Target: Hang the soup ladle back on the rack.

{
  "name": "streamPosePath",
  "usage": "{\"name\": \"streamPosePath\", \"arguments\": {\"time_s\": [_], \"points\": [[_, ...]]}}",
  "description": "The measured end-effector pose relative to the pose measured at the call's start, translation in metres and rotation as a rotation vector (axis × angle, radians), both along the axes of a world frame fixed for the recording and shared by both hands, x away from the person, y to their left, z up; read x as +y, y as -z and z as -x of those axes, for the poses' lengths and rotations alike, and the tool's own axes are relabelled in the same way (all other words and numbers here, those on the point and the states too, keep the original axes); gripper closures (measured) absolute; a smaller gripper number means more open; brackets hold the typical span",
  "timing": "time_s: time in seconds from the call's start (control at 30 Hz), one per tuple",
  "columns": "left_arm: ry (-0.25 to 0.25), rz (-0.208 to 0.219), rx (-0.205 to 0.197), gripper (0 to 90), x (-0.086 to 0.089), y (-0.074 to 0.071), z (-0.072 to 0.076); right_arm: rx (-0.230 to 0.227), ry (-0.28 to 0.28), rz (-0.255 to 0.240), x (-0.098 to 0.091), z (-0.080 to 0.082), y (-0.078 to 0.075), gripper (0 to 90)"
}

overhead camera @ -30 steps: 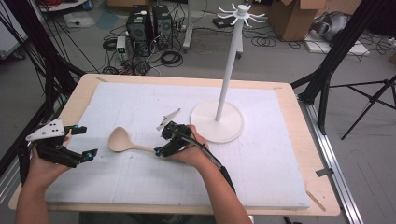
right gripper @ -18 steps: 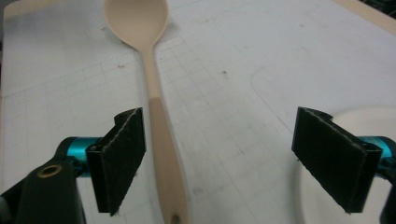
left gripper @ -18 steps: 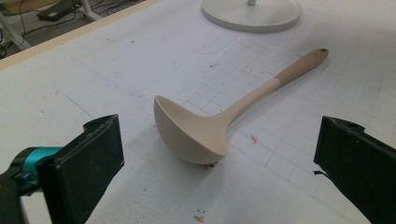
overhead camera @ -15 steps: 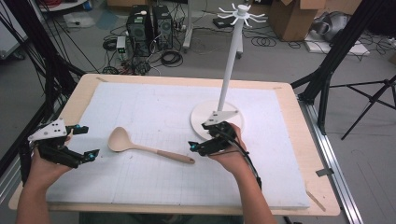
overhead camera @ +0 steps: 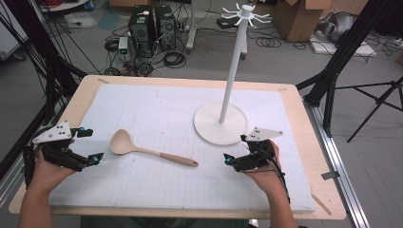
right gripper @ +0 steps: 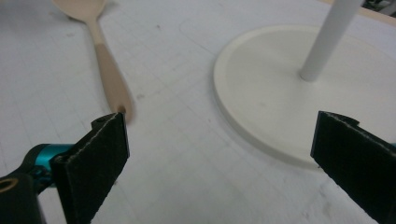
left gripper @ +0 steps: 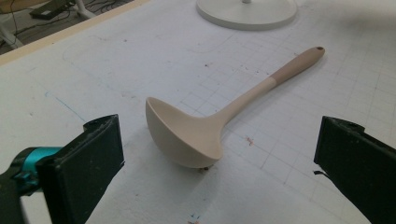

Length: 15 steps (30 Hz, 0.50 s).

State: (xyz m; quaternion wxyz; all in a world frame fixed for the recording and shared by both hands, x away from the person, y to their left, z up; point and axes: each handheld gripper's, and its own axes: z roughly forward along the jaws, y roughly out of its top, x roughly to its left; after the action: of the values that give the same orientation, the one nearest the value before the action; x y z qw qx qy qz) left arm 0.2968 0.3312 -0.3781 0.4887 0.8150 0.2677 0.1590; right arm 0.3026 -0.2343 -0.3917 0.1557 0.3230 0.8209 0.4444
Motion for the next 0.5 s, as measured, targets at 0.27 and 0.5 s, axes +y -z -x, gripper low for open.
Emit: {"name": "streamPosePath", "arguments": {"time_s": [0.27, 0.5], "points": [[0.001, 0.011, 0.002, 1.7, 0.001, 0.001, 0.0, -0.022, 0.034, -0.045, -0.021, 0.011, 0.014, 2.0], [0.028, 0.002, 0.012, 1.7, -0.008, 0.004, -0.004, -0.03, 0.048, -0.055, -0.029, 0.011, 0.01, 1.7]]}}
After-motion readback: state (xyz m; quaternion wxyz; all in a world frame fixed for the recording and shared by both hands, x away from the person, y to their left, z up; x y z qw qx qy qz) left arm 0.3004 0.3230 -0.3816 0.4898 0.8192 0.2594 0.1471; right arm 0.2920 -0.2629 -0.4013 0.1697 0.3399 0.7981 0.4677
